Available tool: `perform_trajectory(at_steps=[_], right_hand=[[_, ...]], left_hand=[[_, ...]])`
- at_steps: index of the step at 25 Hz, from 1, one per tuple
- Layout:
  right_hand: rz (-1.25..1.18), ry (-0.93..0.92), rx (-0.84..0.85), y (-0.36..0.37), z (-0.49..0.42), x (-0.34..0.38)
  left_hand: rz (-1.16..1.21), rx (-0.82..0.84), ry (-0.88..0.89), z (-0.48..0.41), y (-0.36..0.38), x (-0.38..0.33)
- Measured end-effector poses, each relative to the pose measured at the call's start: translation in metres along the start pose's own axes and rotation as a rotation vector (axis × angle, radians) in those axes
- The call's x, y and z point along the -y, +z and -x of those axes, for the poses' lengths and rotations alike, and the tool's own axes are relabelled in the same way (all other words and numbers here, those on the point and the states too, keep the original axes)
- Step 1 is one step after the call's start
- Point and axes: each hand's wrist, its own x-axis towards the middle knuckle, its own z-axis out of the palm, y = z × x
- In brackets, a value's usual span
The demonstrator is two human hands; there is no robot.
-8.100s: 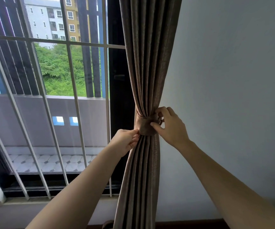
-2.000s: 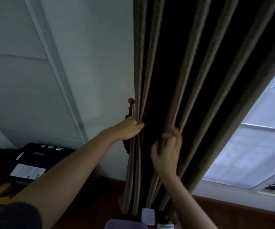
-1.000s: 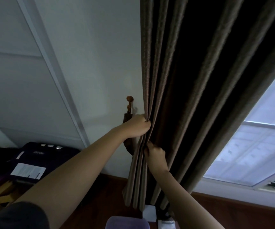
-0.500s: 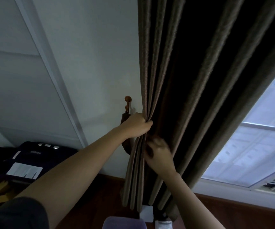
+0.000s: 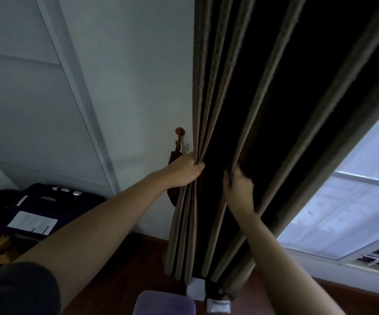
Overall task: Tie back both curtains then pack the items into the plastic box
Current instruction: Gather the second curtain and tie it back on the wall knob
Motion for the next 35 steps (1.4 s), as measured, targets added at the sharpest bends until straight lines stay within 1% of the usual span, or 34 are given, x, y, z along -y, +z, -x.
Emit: perform_trajectory(at_steps=[3,6,12,19,21,23,24,25,27,28,29,30,32,33,34,35], right_hand=[[-0.022,0.057,0.232,0.026,0.042,-0.007],[-0.039,0.055,0.348,0.035,0.056,-0.007],[-0.054,0.073,0.414,0.032,0.056,-0.001],[-0.061,0.103,0.408,0.037,0.06,0.005],[-0.073,0.128,0.39,0.039,0.061,0.008],[-0.066,0.148,0.413,0.041,0.063,0.011],[-0.059,0.144,0.459,0.041,0.064,0.013],[-0.043,0.138,0.54,0.039,0.066,0.012],[0.043,0.094,0.759,0.033,0.067,0.001],[0.106,0.073,0.8,0.026,0.067,-0.006],[0.145,0.056,0.722,0.016,0.065,-0.011],[0.138,0.041,0.504,0.004,0.061,-0.014],[0.057,-0.021,-0.112,-0.026,0.04,-0.01],[0.012,-0.053,-0.372,-0.041,0.025,-0.004],[-0.039,-0.078,-0.542,-0.054,0.009,0.002],[-0.073,-0.101,-0.643,-0.064,-0.004,0.008]], left_hand=[[-0.02,0.015,-0.007,-0.001,0.002,-0.001],[-0.08,0.024,-0.007,-0.005,0.006,0.001],[-0.114,0.063,-0.021,-0.007,0.012,-0.006],[-0.119,0.066,-0.056,-0.005,0.02,-0.021],[-0.11,0.062,-0.042,-0.005,0.024,-0.029],[-0.12,0.012,-0.001,-0.007,0.03,-0.03],[-0.132,-0.037,0.027,-0.008,0.033,-0.028],[-0.139,-0.089,0.043,-0.01,0.036,-0.026],[-0.137,-0.167,0.051,-0.013,0.039,-0.021],[-0.13,-0.184,0.044,-0.013,0.039,-0.02],[-0.116,-0.184,0.028,-0.012,0.037,-0.018],[-0.092,-0.171,0.017,-0.012,0.034,-0.016],[-0.024,-0.133,-0.001,-0.012,0.028,-0.012],[0.005,-0.123,-0.007,-0.012,0.026,-0.01],[0.026,-0.123,-0.015,-0.013,0.025,-0.009],[0.041,-0.124,-0.026,-0.014,0.025,-0.008]])
